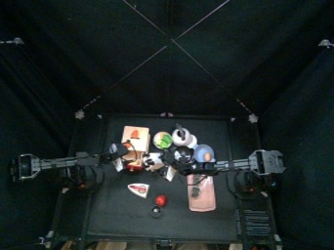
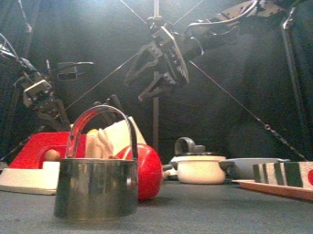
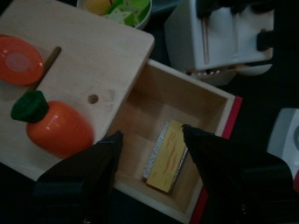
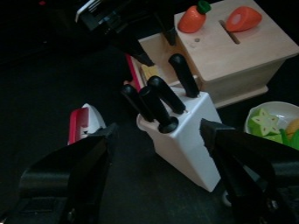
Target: Place egg sushi in drawer
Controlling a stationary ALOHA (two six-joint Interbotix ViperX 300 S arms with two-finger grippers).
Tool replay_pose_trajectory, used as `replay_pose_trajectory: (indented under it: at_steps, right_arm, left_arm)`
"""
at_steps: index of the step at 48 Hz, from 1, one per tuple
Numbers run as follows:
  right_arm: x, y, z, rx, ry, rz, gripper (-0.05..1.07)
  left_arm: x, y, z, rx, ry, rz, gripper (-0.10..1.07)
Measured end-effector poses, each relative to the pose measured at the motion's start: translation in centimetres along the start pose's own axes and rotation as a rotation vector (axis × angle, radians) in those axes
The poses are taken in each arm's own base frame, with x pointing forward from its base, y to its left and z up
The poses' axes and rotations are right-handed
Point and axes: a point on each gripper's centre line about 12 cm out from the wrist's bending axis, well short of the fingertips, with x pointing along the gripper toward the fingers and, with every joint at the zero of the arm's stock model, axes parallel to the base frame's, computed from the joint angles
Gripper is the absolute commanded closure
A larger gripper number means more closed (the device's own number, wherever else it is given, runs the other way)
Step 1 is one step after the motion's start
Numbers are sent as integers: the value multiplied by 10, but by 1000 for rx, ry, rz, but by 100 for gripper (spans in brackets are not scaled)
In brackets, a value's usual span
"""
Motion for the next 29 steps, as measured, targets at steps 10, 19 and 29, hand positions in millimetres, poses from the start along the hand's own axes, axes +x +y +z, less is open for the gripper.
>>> replay_pose_trajectory:
  at_steps: [10,19,29]
  right_arm:
    - [1,-6,1,8,0,-12,0]
    - [3,-19,3,21,-3,-38,3]
    - [7,-43,8,50,-12,-61,20]
  left_arm:
    - [-15,-4,12,-13,-83,-17,9]
    - [-20,-8,15,-8,-108,-33,19]
    - [-23,-16,21,-35,-123,-72,45]
